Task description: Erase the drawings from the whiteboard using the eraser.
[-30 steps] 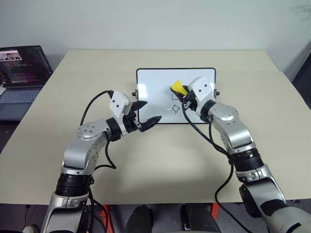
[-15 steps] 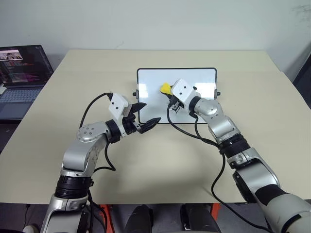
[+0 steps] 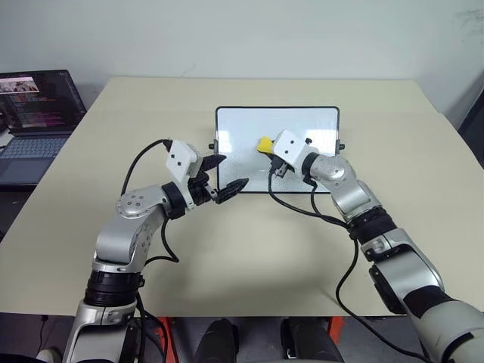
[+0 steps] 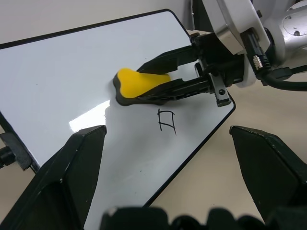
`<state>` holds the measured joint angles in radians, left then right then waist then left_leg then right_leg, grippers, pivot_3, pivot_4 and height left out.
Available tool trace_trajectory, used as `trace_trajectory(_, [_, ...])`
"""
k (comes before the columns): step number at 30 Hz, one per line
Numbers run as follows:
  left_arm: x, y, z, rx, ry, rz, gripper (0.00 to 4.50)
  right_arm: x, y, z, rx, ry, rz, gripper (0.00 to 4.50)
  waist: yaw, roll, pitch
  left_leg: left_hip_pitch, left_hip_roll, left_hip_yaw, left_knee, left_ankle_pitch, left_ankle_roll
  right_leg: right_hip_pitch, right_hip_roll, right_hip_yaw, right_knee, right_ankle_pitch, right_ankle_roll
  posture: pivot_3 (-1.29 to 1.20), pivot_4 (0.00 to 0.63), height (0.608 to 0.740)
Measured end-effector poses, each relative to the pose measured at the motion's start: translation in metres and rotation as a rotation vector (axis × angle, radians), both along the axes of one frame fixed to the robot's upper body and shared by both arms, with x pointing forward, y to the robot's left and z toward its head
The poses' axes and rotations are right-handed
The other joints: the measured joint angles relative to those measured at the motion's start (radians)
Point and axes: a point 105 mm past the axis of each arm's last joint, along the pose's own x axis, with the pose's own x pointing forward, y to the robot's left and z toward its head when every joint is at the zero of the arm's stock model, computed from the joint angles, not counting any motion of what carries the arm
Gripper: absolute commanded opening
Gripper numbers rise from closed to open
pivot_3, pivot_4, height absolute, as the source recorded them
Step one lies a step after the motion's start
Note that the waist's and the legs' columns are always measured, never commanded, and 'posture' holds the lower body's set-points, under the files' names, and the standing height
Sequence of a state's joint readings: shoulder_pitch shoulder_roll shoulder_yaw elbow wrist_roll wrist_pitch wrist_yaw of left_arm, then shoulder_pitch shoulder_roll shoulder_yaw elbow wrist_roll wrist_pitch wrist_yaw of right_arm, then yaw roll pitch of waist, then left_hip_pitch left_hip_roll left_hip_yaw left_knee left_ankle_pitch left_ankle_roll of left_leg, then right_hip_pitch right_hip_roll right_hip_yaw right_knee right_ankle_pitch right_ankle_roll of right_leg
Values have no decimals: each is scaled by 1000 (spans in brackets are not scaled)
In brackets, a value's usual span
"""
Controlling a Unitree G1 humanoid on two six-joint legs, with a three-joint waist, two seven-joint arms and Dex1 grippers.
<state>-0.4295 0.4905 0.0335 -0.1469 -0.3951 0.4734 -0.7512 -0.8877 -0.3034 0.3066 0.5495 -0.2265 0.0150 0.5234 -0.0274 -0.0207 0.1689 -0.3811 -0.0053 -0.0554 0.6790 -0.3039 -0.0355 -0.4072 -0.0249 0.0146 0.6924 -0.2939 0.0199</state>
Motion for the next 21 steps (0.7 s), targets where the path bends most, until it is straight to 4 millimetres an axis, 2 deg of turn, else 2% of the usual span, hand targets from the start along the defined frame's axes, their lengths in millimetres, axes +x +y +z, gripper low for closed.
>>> trace_trajectory(7, [3,-1,3,-5,-4,-3,4500,0,-27,-1,-36,-8,-38,1057,1,0,0,3,0,0,1,0,0,2,0,0,1,0,0,0,150,740])
trace_trajectory(21, [8,-5,6,-13,-3,-25,4500,-6,-59,-4,-46,2,-104,1057,2,-1,-1,4,-1,0,1,0,0,3,0,0,3,0,0,0,150,740])
